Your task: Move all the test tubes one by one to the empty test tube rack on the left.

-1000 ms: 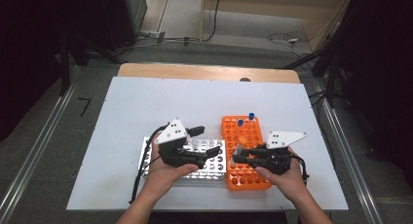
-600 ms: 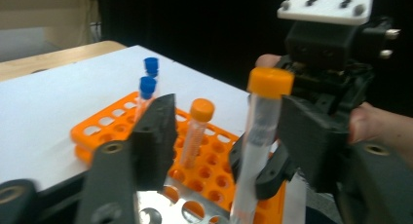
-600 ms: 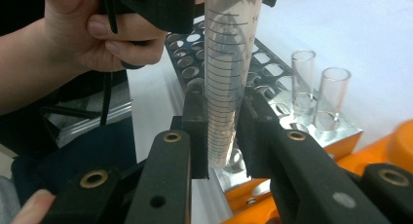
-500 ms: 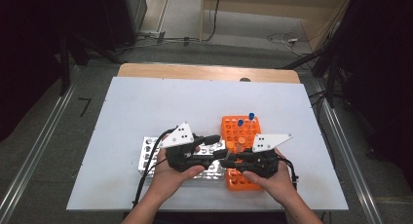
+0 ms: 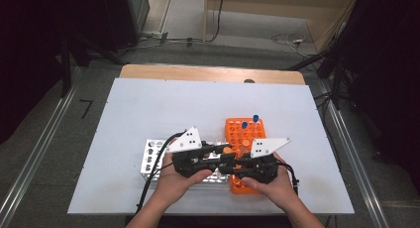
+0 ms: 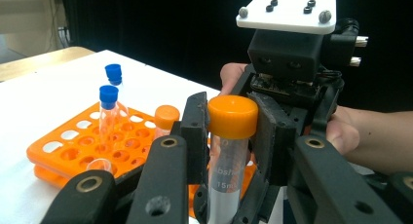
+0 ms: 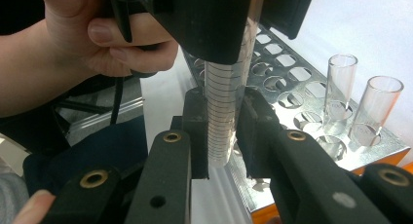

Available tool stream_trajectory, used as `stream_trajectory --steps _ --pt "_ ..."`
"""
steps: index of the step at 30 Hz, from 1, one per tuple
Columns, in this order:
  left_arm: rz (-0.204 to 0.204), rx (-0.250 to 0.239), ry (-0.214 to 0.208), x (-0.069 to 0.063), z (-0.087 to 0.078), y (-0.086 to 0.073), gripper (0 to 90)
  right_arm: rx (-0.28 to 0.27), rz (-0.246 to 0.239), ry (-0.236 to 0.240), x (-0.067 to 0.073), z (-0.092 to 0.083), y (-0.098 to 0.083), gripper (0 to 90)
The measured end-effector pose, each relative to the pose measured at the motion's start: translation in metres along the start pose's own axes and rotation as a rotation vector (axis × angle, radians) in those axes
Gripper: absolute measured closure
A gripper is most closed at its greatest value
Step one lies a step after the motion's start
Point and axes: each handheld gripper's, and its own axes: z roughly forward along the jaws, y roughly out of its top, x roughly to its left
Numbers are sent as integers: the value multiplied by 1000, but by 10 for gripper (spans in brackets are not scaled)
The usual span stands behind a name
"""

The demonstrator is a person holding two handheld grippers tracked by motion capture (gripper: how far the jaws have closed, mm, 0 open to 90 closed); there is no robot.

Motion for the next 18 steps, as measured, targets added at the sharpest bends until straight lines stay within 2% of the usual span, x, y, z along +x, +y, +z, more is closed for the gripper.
stream_trajectory --steps 6,9,14,18 --pt "3 -10 8 2 -2 1 709 -12 5 -3 -1 0 -1 718" --pt "3 -23 25 3 -6 2 709 -18 12 -15 -3 -3 -1 587" --pt "4 -35 62 9 -14 4 709 -52 4 -24 -7 -12 -2 433" --pt "-1 -46 97 16 -19 4 709 -79 7 -59 -9 -24 -3 293"
